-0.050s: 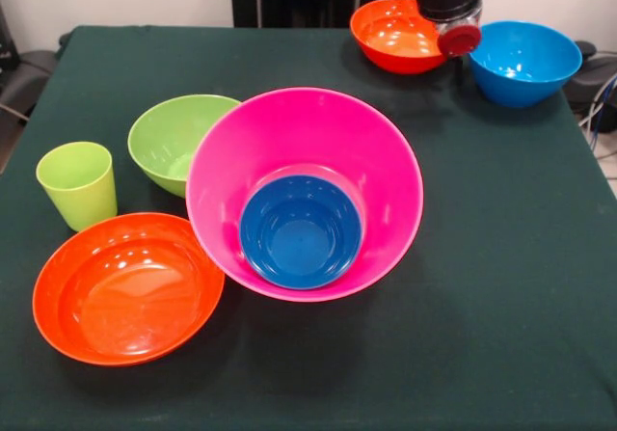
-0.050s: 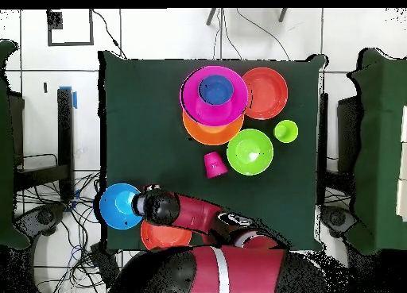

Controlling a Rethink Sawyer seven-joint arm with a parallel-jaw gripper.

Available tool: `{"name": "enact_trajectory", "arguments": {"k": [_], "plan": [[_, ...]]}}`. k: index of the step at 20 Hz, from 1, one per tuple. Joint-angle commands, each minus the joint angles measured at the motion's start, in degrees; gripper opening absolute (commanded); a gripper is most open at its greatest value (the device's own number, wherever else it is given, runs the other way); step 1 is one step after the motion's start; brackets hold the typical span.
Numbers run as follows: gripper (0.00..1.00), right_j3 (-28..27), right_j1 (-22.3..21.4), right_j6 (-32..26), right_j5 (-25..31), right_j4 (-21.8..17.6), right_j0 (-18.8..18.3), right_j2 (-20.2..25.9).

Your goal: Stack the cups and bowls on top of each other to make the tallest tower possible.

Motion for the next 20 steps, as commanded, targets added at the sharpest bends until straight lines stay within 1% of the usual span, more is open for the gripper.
{"name": "enact_trajectory", "arguments": {"k": [1,3,5,6,7,8,9,10,11,13,14,15,17,20], "plan": [[1.00,3.3,-5.2,8.6,5.5,5.4,3.1,4.4],[1.00,3.1,-7.3,8.1,7.7,6.1,4.3,3.2],[1.00,2.7,-8.1,7.8,8.0,6.4,5.5,2.2],[1.00,1.8,-7.7,7.4,8.3,6.5,6.3,1.3],[1.00,1.9,-7.5,7.3,7.9,6.6,6.2,1.6],[1.00,0.7,-7.3,5.8,9.3,6.2,5.3,0.5],[1.00,0.6,-7.3,5.5,9.3,6.3,5.2,0.5],[1.00,0.3,-7.8,4.7,10.5,6.0,4.6,0.0],[1.00,0.2,-8.2,4.6,11.2,6.1,4.8,-0.3],[1.00,0.1,-10.0,4.2,14.0,5.9,4.9,-1.4],[1.00,-0.5,-10.8,3.9,16.3,5.6,5.2,-2.6],[1.00,-1.0,-11.4,3.6,17.3,5.0,5.6,-3.6],[1.00,-1.3,-11.6,2.8,18.0,4.1,5.3,-4.5],[1.00,-2.4,-11.3,1.7,18.2,2.4,5.9,-6.3]]}}
